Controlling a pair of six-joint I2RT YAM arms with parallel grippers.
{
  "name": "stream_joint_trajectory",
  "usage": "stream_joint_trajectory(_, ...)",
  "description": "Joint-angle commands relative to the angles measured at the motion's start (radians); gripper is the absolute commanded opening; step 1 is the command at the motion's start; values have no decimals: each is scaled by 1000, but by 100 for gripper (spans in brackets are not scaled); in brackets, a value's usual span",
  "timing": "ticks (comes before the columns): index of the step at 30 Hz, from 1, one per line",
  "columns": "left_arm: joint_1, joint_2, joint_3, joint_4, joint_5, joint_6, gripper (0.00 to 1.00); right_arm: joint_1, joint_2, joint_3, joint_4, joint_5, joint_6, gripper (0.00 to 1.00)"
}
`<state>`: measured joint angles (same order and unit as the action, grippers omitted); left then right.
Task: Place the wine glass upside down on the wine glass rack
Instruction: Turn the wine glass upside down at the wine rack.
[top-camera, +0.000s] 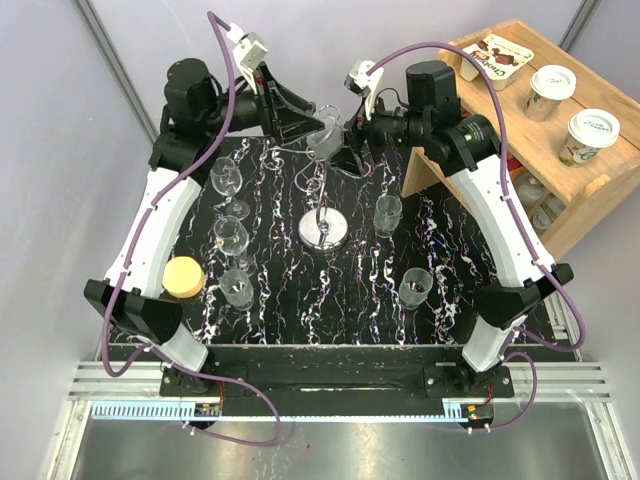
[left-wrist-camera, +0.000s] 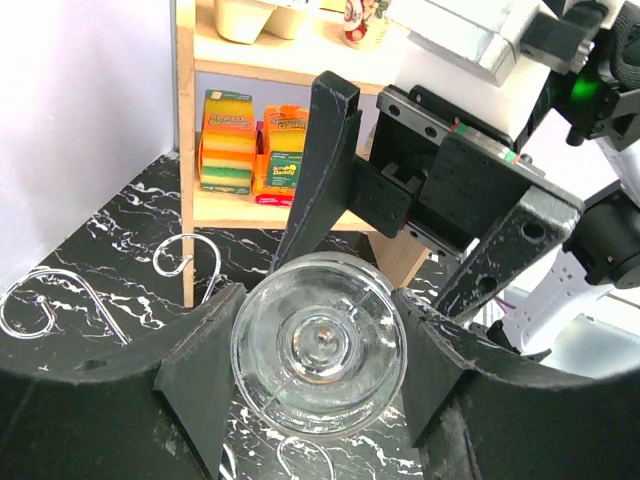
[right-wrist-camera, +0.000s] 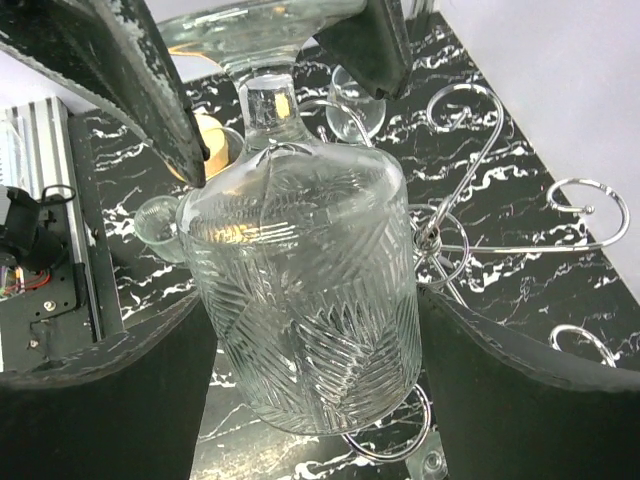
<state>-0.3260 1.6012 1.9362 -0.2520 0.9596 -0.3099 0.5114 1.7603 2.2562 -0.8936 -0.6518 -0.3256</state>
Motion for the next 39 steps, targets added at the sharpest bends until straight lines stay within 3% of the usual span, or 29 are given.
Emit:
stream_joint_trajectory(1,7,-84,-11,151,68,-70,0,4,-56,-3,97,-48,49,83)
stream_joint_trajectory(11,8,-86,-63,247,97,-167,0,4,-53,-1,116,-97,68,78)
stream_joint_trajectory(20,12,-86,-75,264,100,-169,0,4,-51,-4,116,-94,63,30)
stream_joint_trajectory(21,13,-83,-75,264,100,-167,4,4,-53,-6,113,-85,62,24)
stream_joint_trajectory(23,18,-84,-75,266,103,-167,23,4,-58,-7,111,-63,60,16)
stream_joint_trajectory(24,24,-84,-78,267,103,-169,27,4,-61,-9,113,-48,59,12)
stream_joint_trajectory(27,38,-84,-79,267,108,-167,45,6,-70,-14,108,-17,53,6)
stream_joint_trajectory(29,45,-80,-75,267,111,-167,57,4,-76,-20,105,-6,49,5)
stream_joint_trajectory(35,53,-61,-53,228,110,-135,75,4,-79,-33,104,24,56,2)
stream_joint_trajectory(39,54,-40,-10,186,110,-113,95,4,-84,-50,101,30,56,1)
